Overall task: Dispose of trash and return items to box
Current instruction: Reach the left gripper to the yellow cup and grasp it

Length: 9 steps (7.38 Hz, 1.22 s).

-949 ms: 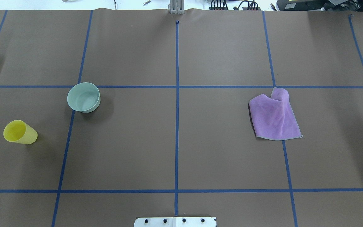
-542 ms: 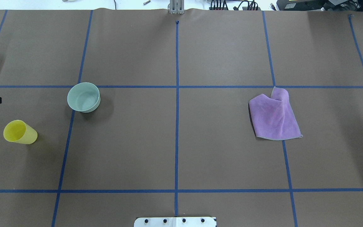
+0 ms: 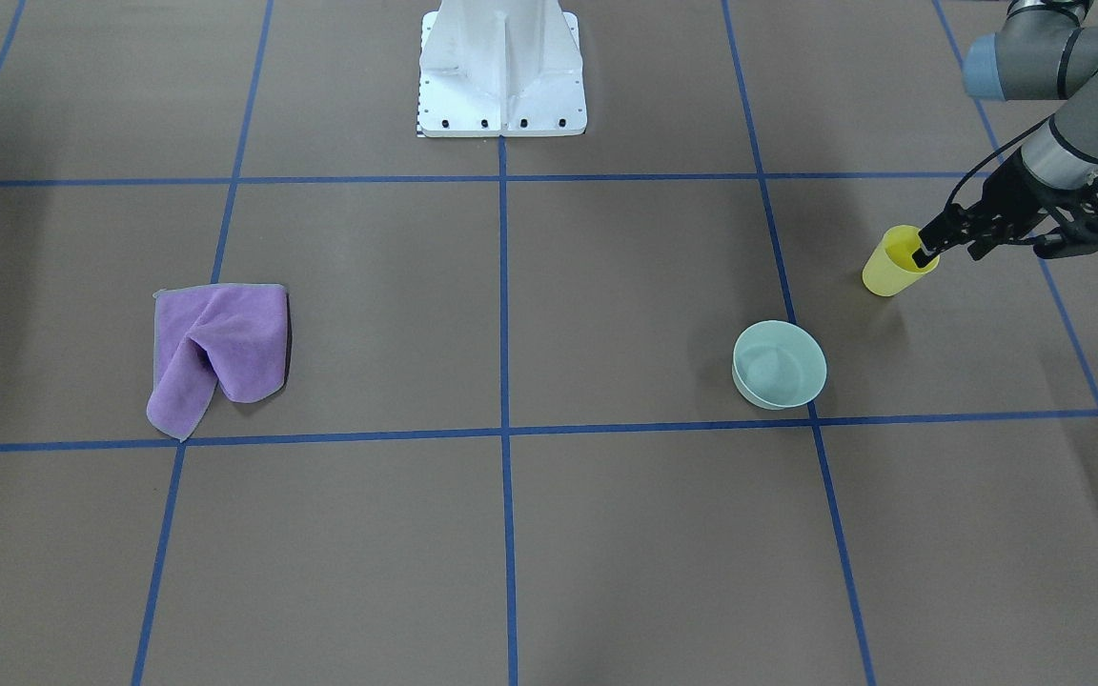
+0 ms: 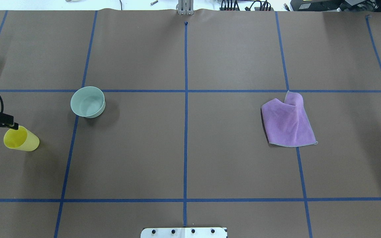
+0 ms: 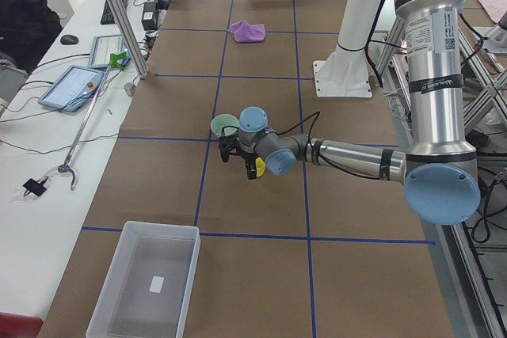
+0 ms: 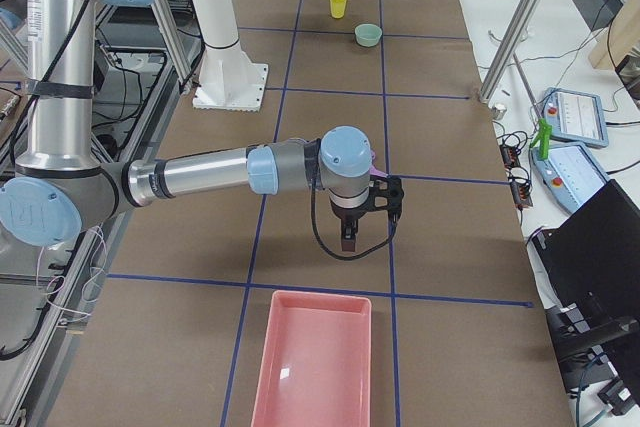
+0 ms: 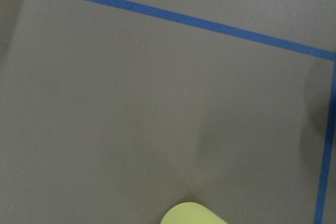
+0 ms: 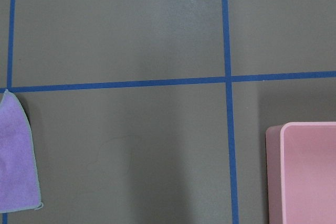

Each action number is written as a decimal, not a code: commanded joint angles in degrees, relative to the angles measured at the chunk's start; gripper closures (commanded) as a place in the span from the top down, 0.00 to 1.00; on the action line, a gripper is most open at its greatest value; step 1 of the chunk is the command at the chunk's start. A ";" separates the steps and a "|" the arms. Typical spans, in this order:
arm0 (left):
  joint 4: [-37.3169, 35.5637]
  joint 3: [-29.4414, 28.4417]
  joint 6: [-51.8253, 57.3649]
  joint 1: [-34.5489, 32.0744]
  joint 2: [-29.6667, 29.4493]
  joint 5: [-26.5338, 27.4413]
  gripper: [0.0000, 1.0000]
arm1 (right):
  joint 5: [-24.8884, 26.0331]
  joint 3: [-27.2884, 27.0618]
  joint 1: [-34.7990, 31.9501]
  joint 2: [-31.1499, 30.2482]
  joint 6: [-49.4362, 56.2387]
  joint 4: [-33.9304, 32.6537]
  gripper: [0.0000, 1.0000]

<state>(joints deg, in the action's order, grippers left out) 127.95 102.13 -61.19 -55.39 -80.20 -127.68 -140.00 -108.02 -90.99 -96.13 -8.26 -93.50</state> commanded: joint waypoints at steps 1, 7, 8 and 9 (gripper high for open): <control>0.02 0.17 0.02 2.29 0.83 -0.02 0.98 | -0.01 0.00 0.02 0.06 -0.27 -0.10 1.00; -0.07 0.17 -0.33 3.98 1.09 0.77 0.00 | 0.08 0.00 0.11 0.59 -1.14 -0.19 1.00; -0.42 0.61 -1.12 3.19 1.18 0.33 0.00 | 0.08 -0.35 0.11 0.85 -2.02 -0.19 1.00; -1.12 2.26 -1.12 1.27 3.01 -2.37 0.00 | 0.08 -0.44 0.11 0.85 -2.11 -0.19 1.00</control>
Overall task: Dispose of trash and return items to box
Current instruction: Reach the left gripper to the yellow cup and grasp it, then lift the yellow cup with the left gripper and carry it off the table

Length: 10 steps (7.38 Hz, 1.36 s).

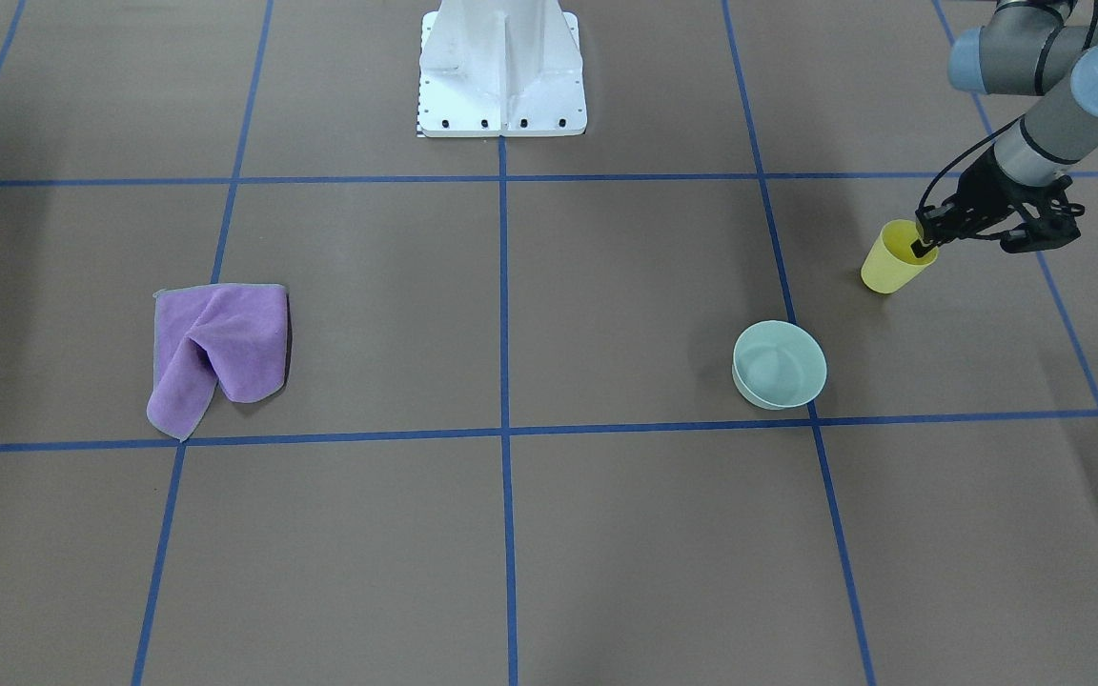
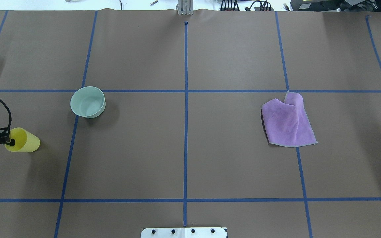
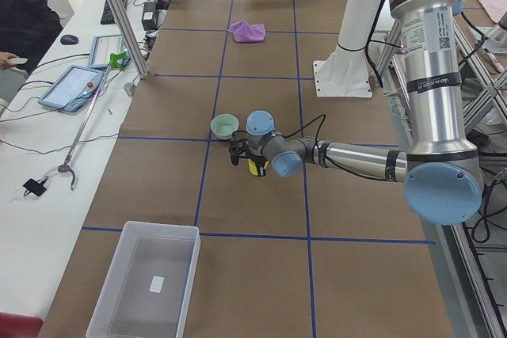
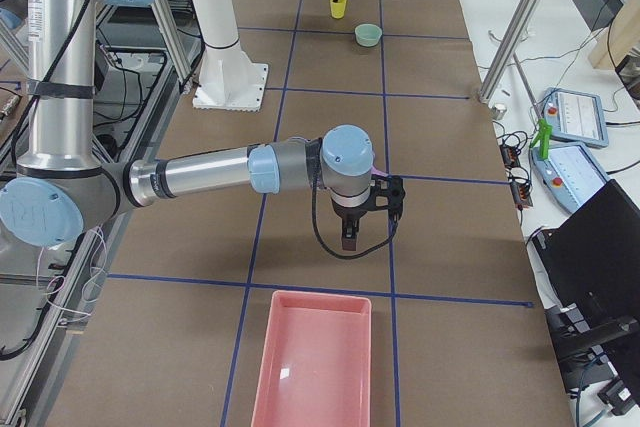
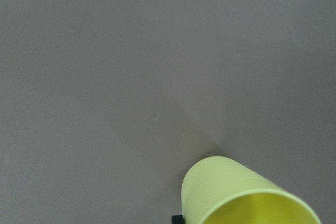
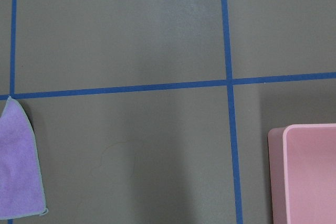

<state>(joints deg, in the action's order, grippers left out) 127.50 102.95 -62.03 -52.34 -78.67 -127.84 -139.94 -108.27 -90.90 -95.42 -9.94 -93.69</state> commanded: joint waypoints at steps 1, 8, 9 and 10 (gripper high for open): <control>-0.94 2.34 -0.28 -5.19 1.33 -6.15 0.00 | 0.01 -0.19 0.02 0.15 -0.43 0.00 1.00; -46.03 -5.43 43.70 -31.56 -21.24 -6.89 0.00 | -0.25 -0.19 0.28 0.15 -0.52 0.00 1.00; -44.46 -11.48 50.97 -33.94 -22.91 -6.89 0.00 | -0.25 -0.19 0.37 0.15 -0.52 0.00 1.00; -43.14 -17.72 57.22 -36.75 -24.49 -6.98 0.00 | -0.25 -0.19 0.46 0.15 -0.52 0.00 1.00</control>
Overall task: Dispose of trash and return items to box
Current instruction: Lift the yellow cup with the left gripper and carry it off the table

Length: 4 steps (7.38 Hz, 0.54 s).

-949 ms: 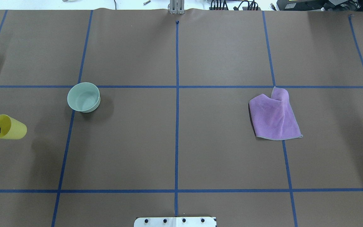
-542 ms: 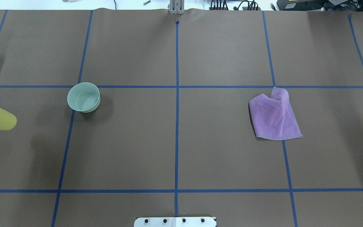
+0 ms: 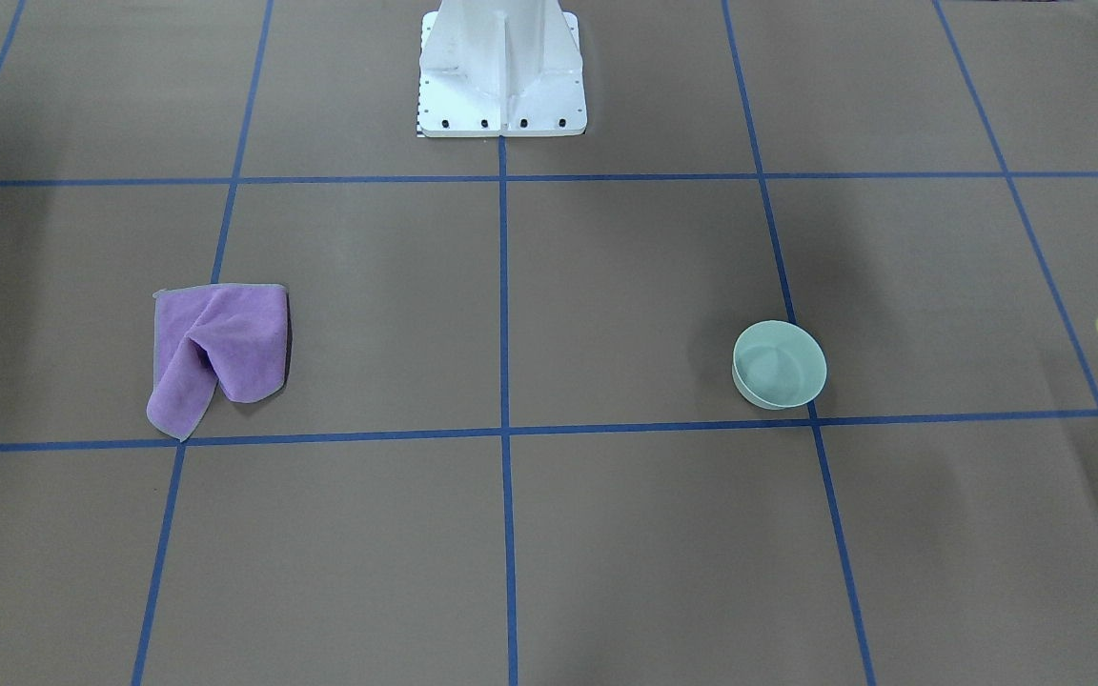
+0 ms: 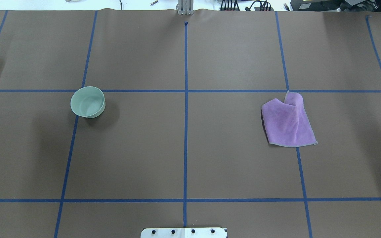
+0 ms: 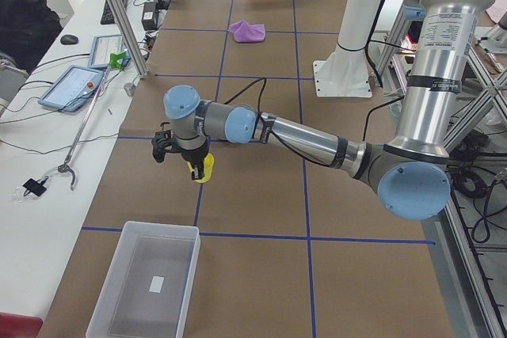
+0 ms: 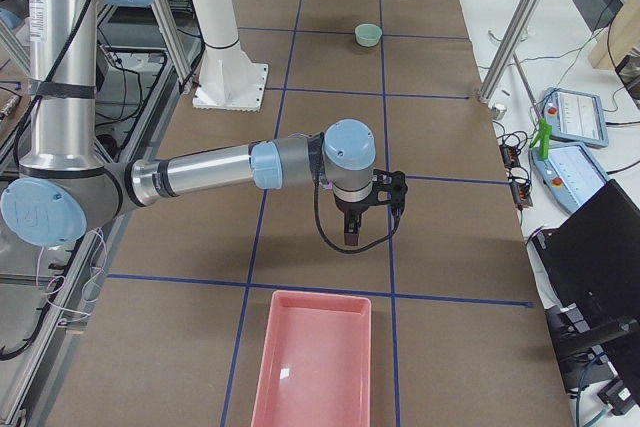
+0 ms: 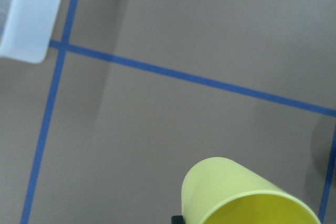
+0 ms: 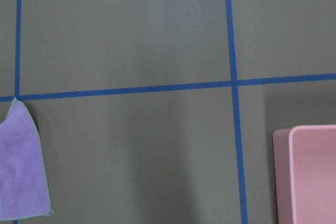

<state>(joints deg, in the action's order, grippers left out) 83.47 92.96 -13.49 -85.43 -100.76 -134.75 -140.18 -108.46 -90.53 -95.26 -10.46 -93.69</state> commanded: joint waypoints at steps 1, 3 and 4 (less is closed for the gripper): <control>3.17 -13.27 12.14 -5.43 -3.73 -0.25 0.00 | -0.01 0.00 0.35 -0.01 -0.96 0.09 1.00; 10.72 -25.66 14.45 -7.64 -7.59 -0.51 0.00 | -0.27 0.00 0.79 -0.01 -2.46 0.26 1.00; 14.23 -31.46 14.54 -7.65 -9.70 -0.60 0.00 | -0.36 -0.43 0.88 -0.01 -2.64 0.18 1.00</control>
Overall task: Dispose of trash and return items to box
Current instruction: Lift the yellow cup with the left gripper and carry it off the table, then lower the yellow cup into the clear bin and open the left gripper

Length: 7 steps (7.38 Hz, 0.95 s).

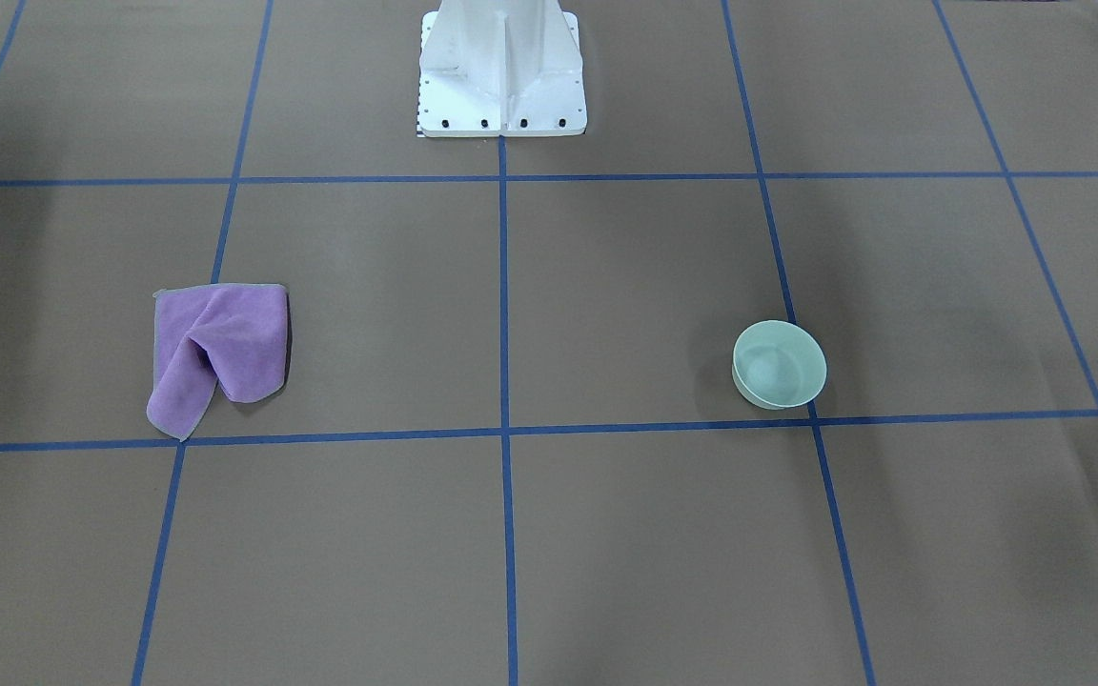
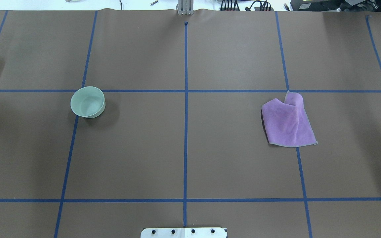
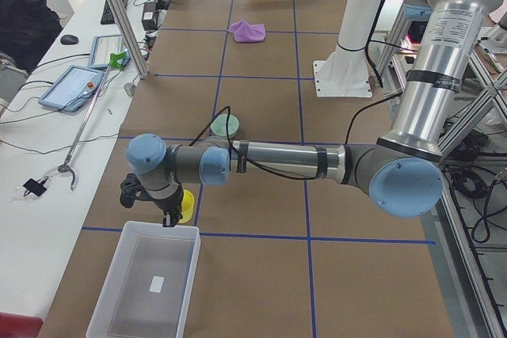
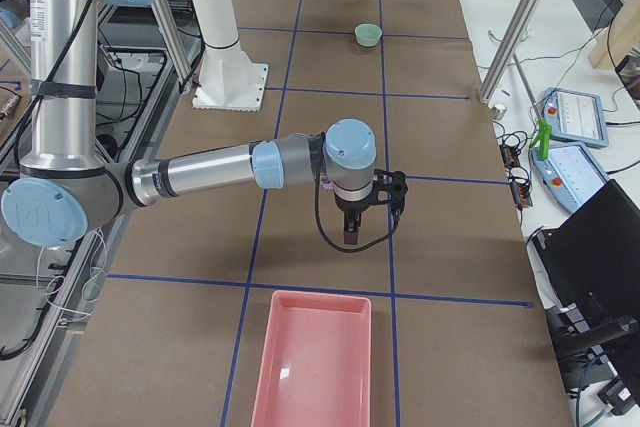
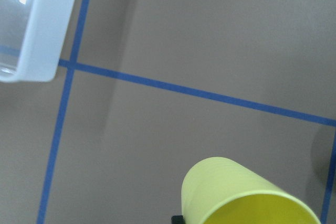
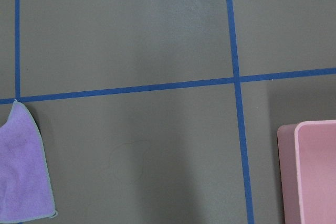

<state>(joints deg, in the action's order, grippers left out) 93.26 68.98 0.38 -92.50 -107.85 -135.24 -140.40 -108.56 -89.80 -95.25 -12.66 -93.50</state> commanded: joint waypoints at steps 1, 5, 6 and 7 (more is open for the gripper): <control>8.13 -11.29 0.59 -0.76 -3.24 -0.89 0.00 | 0.12 -0.34 0.41 0.07 -0.44 -0.02 1.00; 18.80 -28.63 0.06 0.21 -9.40 -0.90 0.00 | -0.05 -1.31 0.77 -0.29 -0.44 -0.28 1.00; 19.06 -28.99 0.06 0.38 -9.40 -0.90 0.00 | -0.05 -1.31 0.77 -0.29 -0.44 -0.28 1.00; 21.67 -30.82 -0.12 0.82 -9.40 -0.90 0.00 | 0.12 -1.31 0.86 -0.29 -0.44 -0.37 1.00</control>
<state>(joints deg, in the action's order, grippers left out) 112.69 39.98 0.42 -92.14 -117.15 -136.14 -140.41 -109.84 -89.02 -95.53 -13.10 -93.79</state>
